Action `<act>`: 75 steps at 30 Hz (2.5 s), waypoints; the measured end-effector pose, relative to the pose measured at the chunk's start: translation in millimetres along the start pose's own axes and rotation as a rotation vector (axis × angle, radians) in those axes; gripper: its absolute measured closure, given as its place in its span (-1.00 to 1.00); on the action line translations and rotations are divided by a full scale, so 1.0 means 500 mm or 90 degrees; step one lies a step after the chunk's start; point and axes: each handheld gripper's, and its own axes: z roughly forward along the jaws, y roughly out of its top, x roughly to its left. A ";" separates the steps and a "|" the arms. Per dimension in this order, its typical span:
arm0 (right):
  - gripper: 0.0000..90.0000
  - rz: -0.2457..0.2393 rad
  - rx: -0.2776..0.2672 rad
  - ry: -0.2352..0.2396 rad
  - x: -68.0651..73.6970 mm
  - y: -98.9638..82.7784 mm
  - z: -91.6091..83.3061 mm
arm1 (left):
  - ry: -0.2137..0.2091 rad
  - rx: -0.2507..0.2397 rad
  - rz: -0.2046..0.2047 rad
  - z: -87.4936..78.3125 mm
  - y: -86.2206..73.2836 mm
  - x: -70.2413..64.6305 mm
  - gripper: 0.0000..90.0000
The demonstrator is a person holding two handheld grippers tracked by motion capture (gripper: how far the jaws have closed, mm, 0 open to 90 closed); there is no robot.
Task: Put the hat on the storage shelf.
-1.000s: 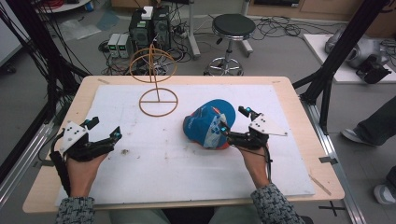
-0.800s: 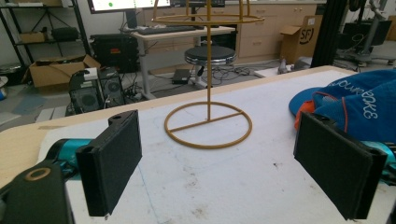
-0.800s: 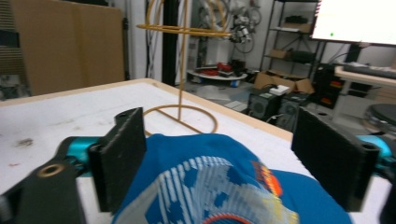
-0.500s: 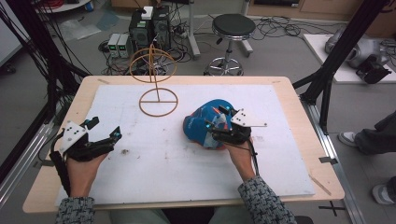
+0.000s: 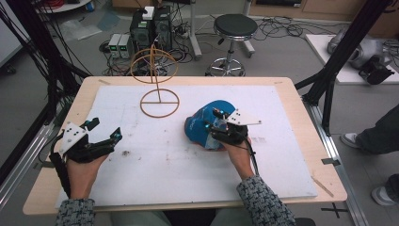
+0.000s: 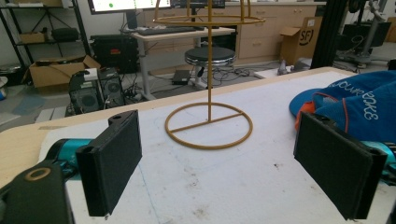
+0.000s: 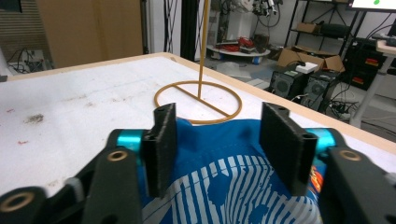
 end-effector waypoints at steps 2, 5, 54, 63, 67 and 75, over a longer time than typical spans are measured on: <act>0.16 -0.002 0.005 -0.003 -0.001 -0.001 0.002 | 0.001 0.000 -0.001 0.000 0.000 0.000 -0.66; 0.29 -0.005 0.012 -0.004 -0.002 -0.002 0.003 | 0.001 0.000 -0.001 0.000 -0.001 0.000 -0.66; 0.97 0.116 -0.126 -0.126 -0.114 0.155 -0.008 | 0.009 -0.009 -0.012 -0.006 0.002 0.009 -0.65; 0.96 0.118 -0.167 -0.128 -0.128 0.230 0.005 | 0.006 -0.017 -0.018 -0.009 0.004 0.012 -0.65; 0.96 0.107 -0.174 -0.133 -0.129 0.264 0.021 | 0.006 -0.019 -0.018 -0.011 0.006 0.013 -0.65; 0.96 0.116 -0.193 -0.139 -0.127 0.322 0.059 | 0.007 -0.024 -0.021 -0.013 0.007 0.014 -0.65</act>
